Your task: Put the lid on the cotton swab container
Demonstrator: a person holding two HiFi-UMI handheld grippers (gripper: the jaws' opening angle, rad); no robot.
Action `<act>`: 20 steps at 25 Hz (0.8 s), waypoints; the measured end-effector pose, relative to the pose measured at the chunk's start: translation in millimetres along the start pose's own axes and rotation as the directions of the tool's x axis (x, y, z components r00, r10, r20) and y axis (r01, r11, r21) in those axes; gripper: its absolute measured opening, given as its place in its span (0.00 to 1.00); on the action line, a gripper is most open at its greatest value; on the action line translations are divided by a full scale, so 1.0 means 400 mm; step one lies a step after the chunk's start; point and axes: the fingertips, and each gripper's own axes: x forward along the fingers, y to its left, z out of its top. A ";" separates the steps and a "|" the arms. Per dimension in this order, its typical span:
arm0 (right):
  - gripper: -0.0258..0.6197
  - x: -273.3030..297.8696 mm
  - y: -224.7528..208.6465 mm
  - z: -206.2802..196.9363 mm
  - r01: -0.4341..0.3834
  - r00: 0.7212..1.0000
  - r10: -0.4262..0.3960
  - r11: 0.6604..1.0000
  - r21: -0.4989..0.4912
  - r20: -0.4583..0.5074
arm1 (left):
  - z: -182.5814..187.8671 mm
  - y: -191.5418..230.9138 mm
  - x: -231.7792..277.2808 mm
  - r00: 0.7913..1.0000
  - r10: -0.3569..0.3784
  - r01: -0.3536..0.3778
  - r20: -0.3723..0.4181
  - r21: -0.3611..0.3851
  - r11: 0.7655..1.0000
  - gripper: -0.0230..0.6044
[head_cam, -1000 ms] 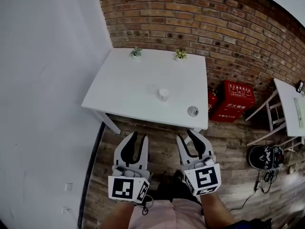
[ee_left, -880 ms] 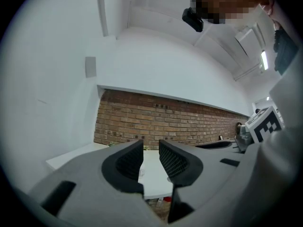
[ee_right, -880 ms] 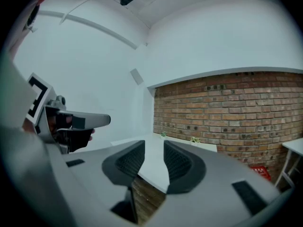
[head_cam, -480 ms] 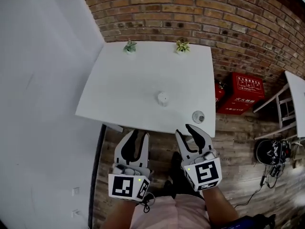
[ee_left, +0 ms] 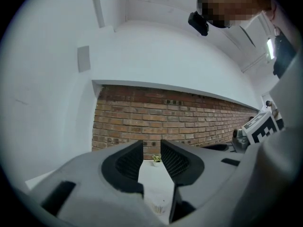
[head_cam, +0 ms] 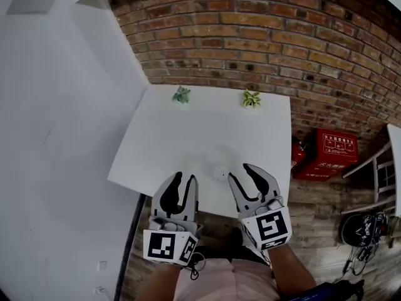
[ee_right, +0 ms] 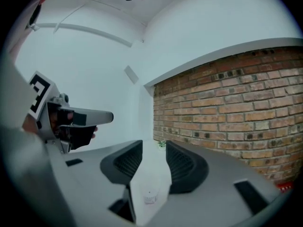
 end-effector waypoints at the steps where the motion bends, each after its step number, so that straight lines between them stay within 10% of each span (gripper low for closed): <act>1: 0.29 0.014 -0.006 0.006 -0.008 1.000 0.008 1.000 -0.005 0.004 | 0.003 0.010 0.014 1.000 0.006 -0.006 0.002 0.001 1.000 0.23; 20: 0.44 0.167 0.059 -0.339 -0.077 0.943 0.097 0.994 0.074 -0.317 | -0.354 0.108 0.141 0.962 -0.140 0.082 -0.235 -0.242 0.967 0.32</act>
